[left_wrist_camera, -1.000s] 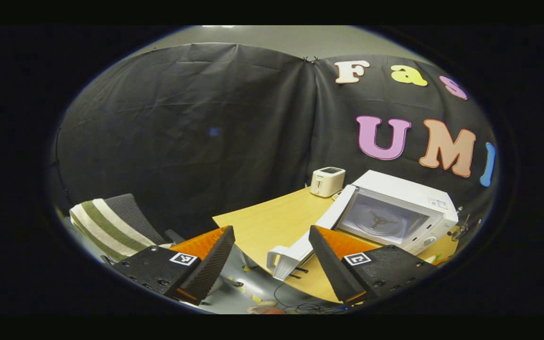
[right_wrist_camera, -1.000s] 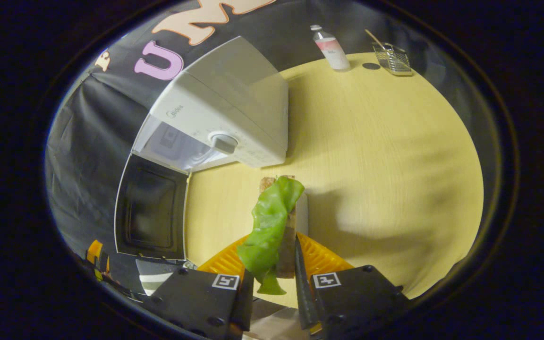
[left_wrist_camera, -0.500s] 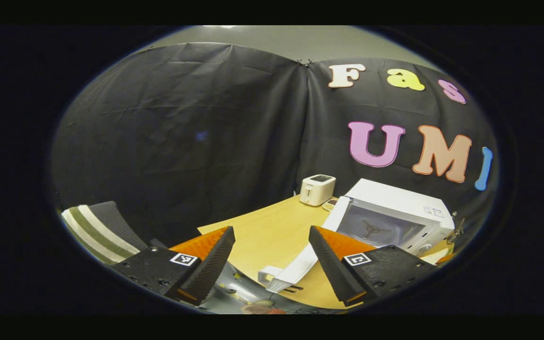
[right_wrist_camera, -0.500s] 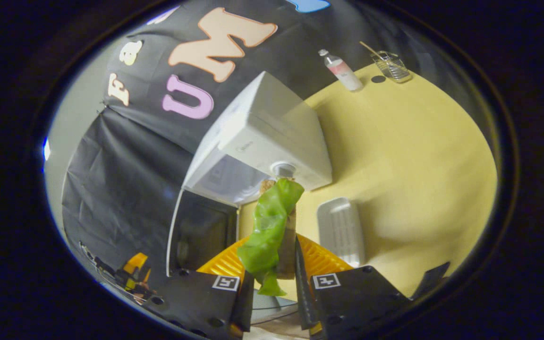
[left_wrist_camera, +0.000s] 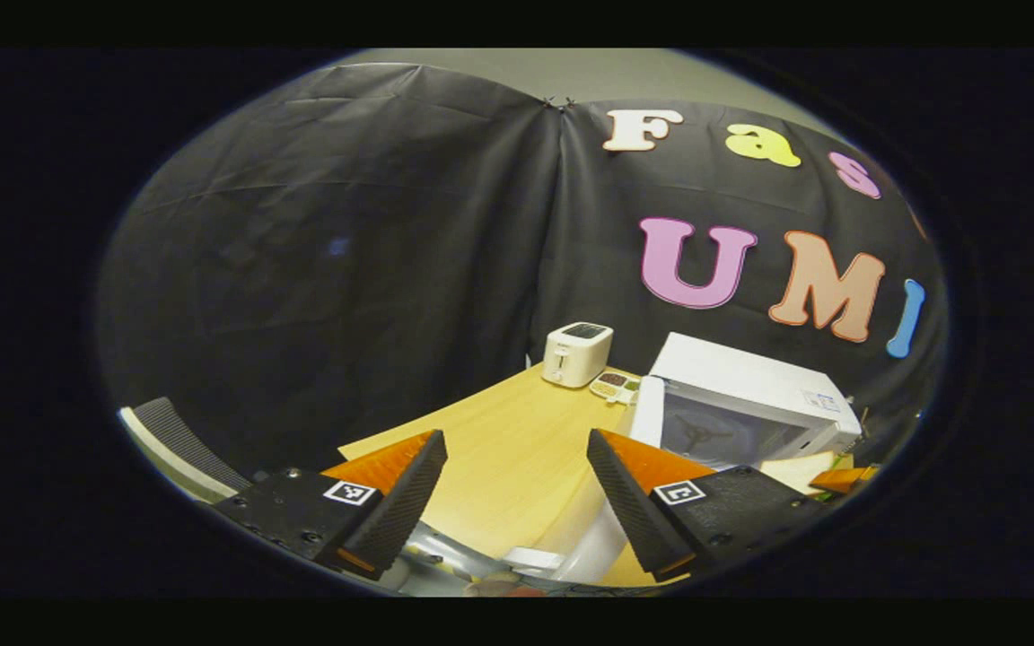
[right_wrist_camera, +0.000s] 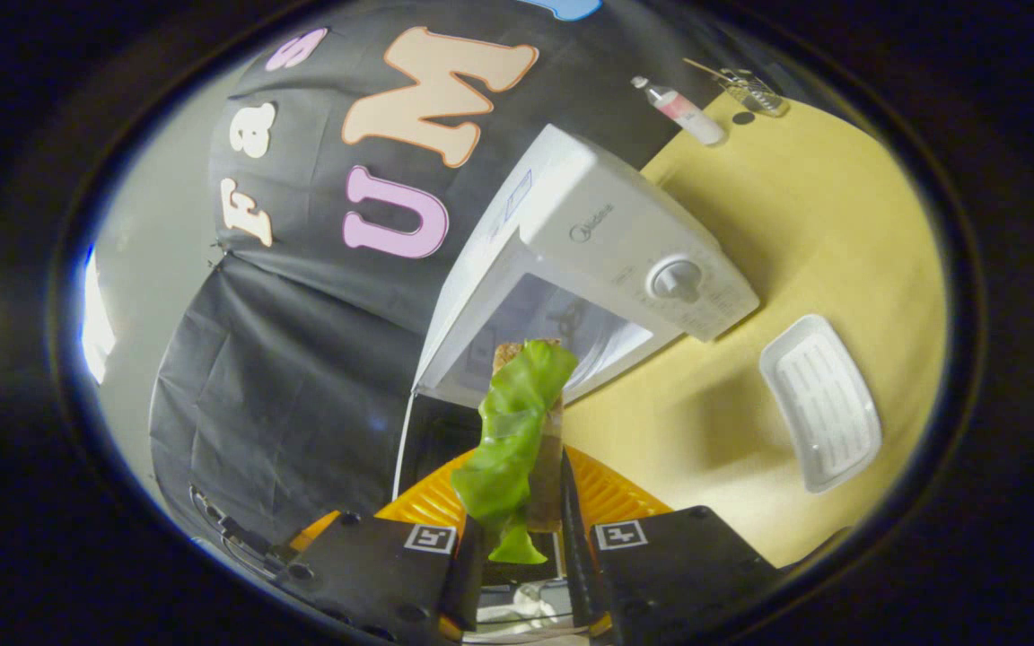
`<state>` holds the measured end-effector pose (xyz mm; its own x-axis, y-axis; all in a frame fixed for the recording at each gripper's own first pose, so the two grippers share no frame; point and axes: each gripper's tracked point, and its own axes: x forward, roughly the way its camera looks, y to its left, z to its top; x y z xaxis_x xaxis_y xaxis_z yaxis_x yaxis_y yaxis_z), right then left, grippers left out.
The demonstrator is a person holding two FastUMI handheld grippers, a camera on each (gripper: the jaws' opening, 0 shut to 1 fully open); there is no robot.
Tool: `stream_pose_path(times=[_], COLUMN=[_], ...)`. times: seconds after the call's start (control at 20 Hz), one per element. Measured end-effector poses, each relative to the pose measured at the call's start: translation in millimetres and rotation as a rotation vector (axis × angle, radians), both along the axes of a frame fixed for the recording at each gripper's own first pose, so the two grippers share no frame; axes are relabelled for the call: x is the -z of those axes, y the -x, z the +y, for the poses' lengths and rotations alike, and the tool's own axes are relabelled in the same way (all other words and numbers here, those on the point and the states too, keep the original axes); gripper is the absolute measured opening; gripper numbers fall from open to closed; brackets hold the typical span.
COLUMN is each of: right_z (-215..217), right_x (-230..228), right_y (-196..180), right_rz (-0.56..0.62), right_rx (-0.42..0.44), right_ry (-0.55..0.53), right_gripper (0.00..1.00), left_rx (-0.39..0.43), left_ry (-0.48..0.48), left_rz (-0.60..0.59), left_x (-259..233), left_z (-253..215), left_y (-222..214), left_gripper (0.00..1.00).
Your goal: Open the microwave oven with the left hand, put the food in, and close the microwave oven.
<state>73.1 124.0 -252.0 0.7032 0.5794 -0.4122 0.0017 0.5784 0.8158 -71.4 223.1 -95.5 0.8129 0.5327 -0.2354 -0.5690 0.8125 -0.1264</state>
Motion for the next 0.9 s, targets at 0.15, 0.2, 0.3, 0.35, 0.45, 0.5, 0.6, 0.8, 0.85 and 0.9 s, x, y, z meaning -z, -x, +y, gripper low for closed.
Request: stream_pose_path(times=[0.15, 0.2, 0.3, 0.35, 0.45, 0.5, 0.6, 0.8, 0.85, 0.9], right_z=[20, 26, 39, 45, 57, 60, 60, 67, 69, 71], right_x=[12, 16, 20, 21, 21, 20, 23, 32, 37, 43], right_y=[-18, -23, -34, -41, -56, -63, -79, -109, -116, -122], right_rz=[0.011, 0.005, -0.018, -0.029, -0.053, -0.057, -0.067, -0.1, -0.102, -0.107], right_rx=[0.069, 0.087, 0.109, 0.116, 0.136, 0.152, 0.184, 0.207, 0.212, 0.217], right_ry=[0.003, 0.018, 0.04, 0.05, 0.051, 0.048, 0.065, 0.097, 0.109, 0.125], right_gripper=[0.41, 0.34, 0.41, 0.41, 0.34, 0.34, 0.41, 0.41, 0.41, 0.41], left_rx=[0.048, 0.058, 0.08, 0.091, 0.107, 0.112, 0.121, 0.139, 0.143, 0.146], left_ry=[0.02, 0.02, 0.025, 0.027, 0.016, 0.007, -0.009, -0.023, -0.017, -0.009], left_rz=[-0.002, 0.001, 0.001, 0.004, 0.01, 0.013, 0.021, 0.038, 0.04, 0.043], left_x=[5, 7, 8, 9, 10, 10, 9, 13, 14, 16], left_z=[11, 19, 30, 35, 46, 53, 63, 72, 73, 74], left_y=[-10, -14, -21, -23, -27, -28, -30, -35, -35, -35], left_gripper=[0.96, 0.97, 0.96, 0.94, 0.97, 0.97, 0.96, 0.97, 0.96, 0.99])
